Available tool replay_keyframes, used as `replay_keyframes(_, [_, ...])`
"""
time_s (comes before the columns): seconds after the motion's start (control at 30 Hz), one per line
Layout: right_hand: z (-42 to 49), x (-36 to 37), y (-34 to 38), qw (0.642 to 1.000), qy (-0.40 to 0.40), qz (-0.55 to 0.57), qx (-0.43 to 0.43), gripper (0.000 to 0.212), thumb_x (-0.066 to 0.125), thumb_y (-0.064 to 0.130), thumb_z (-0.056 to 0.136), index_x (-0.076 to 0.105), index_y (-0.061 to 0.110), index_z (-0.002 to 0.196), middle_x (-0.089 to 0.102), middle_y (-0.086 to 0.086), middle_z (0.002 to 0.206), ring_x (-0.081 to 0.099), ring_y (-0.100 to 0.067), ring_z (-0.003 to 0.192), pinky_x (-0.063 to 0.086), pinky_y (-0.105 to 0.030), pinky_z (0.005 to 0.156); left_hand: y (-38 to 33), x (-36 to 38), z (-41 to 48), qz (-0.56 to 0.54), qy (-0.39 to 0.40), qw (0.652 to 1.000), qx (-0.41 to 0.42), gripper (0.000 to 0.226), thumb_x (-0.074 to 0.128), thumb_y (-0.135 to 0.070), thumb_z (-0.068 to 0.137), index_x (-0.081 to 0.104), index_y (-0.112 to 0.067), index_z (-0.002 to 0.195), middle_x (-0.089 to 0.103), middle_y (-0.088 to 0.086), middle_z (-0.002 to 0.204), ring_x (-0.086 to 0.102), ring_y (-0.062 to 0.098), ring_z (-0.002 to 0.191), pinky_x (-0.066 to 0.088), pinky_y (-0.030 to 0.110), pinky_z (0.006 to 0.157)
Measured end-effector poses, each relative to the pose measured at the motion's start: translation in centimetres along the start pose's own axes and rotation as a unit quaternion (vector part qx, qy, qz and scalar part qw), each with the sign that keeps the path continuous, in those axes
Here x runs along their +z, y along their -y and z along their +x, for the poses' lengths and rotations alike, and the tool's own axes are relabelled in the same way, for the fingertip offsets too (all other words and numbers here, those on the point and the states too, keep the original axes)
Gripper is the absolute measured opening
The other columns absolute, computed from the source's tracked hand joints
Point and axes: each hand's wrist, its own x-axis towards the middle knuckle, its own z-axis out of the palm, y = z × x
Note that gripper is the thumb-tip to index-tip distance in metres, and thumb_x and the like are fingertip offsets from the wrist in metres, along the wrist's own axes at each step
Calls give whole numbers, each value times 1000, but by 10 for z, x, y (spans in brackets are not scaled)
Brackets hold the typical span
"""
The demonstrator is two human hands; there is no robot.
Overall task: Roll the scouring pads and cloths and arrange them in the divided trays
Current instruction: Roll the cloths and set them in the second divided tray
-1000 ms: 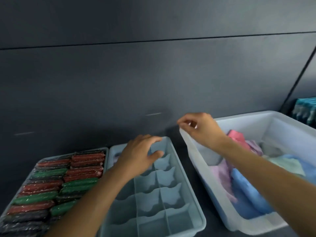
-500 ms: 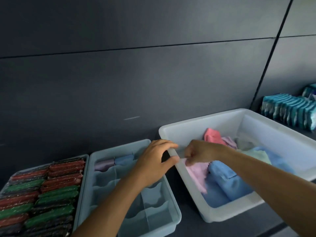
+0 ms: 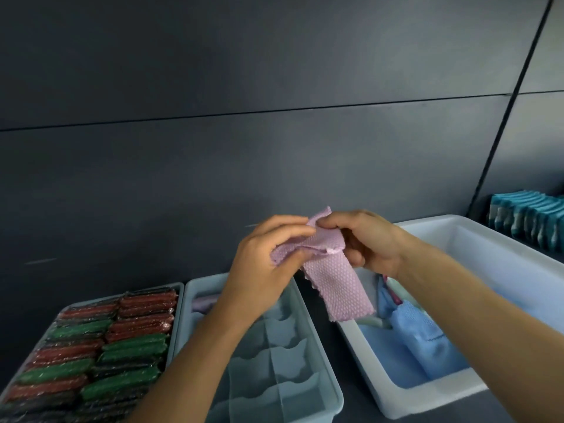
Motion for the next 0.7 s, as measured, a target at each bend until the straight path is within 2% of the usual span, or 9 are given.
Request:
replay_keyframes(0.1, [-1,13,-4,999,37,32,21,33,51,21,94,56,8,64,42,-3,41,29,-12,28,19,-15,33,-3,-15,2,-41,-37,996,-66,15,73,-8,84,76,-21,91,74,-12,90,69,3,87,53,18,78])
replay_keyframes(0.2, [3,23,-13,997,10,-82,0,52,37,51,98,55,11,69,53,-7,55,38,-18,38,24,-19,40,-6,-29,9,-123,-81,976,-160,15,70,-7,86,75,-21,86,76,-8,83,70,4,79,51,15,69])
replay_keyframes(0.27, [4,30,-17,983,-49,-157,-79,60,34,68,90,59,13,81,64,-6,77,55,-18,58,38,-25,49,-8,-40,16,-126,-72,969,-199,12,67,-13,90,76,-21,88,76,-7,84,70,4,81,52,18,70])
replay_keyframes(0.3, [4,32,-18,977,-55,-155,-132,63,37,74,83,61,16,94,67,-3,93,61,-15,76,45,-25,61,-9,-45,19,-113,-59,970,-206,14,66,-13,91,76,-21,88,76,-7,85,70,4,83,54,19,73])
replay_keyframes(0.37, [-3,39,-13,965,14,-137,-221,75,50,79,70,58,23,120,63,6,119,59,-6,110,50,-24,86,-9,-55,24,-91,-30,974,-207,15,63,-9,92,76,-17,91,76,-5,86,71,7,85,55,21,78])
replay_keyframes(0.43, [-7,49,-5,950,76,-147,-264,79,67,70,65,54,23,126,63,10,123,55,-2,118,48,-23,95,-11,-62,28,-93,-14,973,-210,12,64,-10,92,76,-14,92,76,-1,86,72,11,84,57,25,78])
replay_keyframes(0.53, [-5,67,5,945,42,-156,-284,52,82,39,70,61,21,114,70,10,106,63,2,99,50,-17,85,-14,-71,33,-67,-14,978,-198,9,70,-11,87,76,-17,87,76,-2,83,72,11,81,57,25,76])
replay_keyframes(0.63, [-4,81,12,938,-55,-136,-315,15,72,19,85,67,6,89,62,2,71,52,-5,60,42,-14,55,-18,-80,36,-40,-28,981,-187,8,76,-11,82,76,-19,85,76,-3,84,71,13,84,56,28,81])
replay_keyframes(0.7, [-2,83,14,936,-99,-105,-320,33,65,17,90,55,-8,71,43,-3,58,34,-11,53,30,-19,47,-19,-90,36,-39,-26,978,-203,11,80,-14,78,76,-19,87,76,-4,85,71,12,84,55,24,81])
